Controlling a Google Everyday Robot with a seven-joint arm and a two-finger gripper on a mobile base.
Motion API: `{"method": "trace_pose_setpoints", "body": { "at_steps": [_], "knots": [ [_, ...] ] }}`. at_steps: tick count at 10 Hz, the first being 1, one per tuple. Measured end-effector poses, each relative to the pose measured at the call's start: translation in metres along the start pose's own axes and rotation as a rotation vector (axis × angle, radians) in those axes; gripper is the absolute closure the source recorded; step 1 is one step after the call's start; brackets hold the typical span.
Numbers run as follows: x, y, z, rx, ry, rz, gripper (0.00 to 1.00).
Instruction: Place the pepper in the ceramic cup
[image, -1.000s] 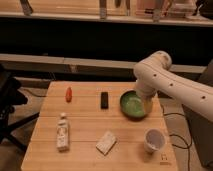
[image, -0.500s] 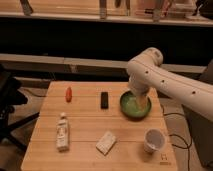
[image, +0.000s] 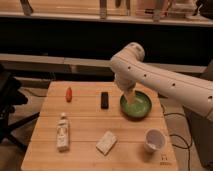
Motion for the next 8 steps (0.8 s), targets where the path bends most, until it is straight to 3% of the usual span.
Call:
{"method": "trace_pose_setpoints", "body": {
  "at_steps": [4,8],
  "knots": [
    [-0.024,-0.025,-0.001,0.023,-0.006,-0.076,0.20],
    [-0.033,-0.040,-0.001,0.038,-0.008,-0.148,0.20]
  ]
}}
